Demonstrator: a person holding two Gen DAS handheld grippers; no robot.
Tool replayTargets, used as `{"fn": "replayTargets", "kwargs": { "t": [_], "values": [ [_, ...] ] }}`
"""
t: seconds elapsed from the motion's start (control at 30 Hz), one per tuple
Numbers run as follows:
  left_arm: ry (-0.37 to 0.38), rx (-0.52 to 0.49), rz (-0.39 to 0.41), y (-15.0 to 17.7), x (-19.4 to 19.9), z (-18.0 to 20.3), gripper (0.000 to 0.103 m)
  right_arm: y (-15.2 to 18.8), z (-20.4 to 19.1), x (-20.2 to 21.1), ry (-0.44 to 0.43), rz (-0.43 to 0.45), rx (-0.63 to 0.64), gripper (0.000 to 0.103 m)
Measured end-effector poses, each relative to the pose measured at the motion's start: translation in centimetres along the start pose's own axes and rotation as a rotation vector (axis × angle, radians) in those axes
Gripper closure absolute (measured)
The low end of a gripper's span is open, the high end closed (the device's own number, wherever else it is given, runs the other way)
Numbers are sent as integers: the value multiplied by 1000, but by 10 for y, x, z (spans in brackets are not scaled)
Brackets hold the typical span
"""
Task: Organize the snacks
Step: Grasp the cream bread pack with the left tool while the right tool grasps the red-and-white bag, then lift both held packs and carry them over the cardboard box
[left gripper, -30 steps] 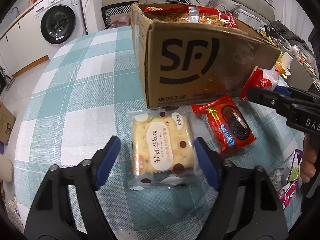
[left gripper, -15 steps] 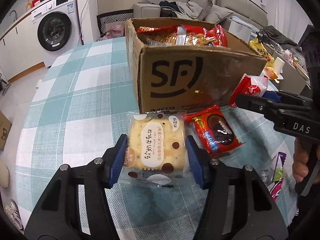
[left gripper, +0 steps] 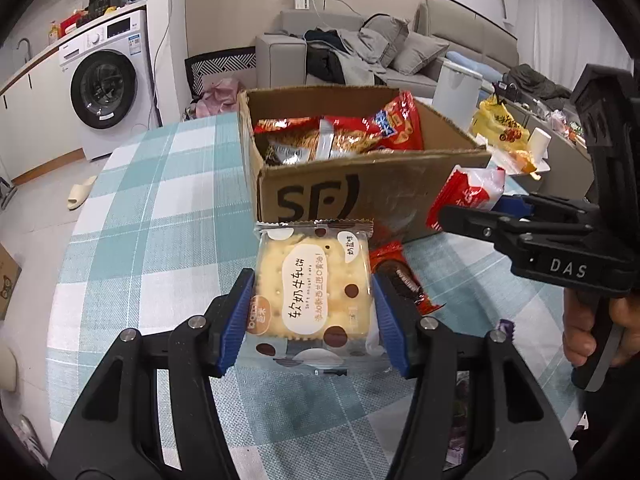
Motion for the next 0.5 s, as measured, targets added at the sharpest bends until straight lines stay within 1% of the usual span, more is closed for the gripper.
{"fn": "replayTargets", "kwargs": {
  "t": [0.23,0.5],
  "values": [
    [10,7,60,-7,27,6,48,-5,-2,12,-21,32,1,50],
    [2,15,111,-16,49,10,48,-9,-6,24,-33,69,8,50]
  ]
}}
Point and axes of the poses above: each gripper's, at about its wrist camera, not at the fingertips, and x roughly against the way its jaws point, z to its right, y to its underside, the point moved 1 cm from there along -x, roughly the way its jaws point
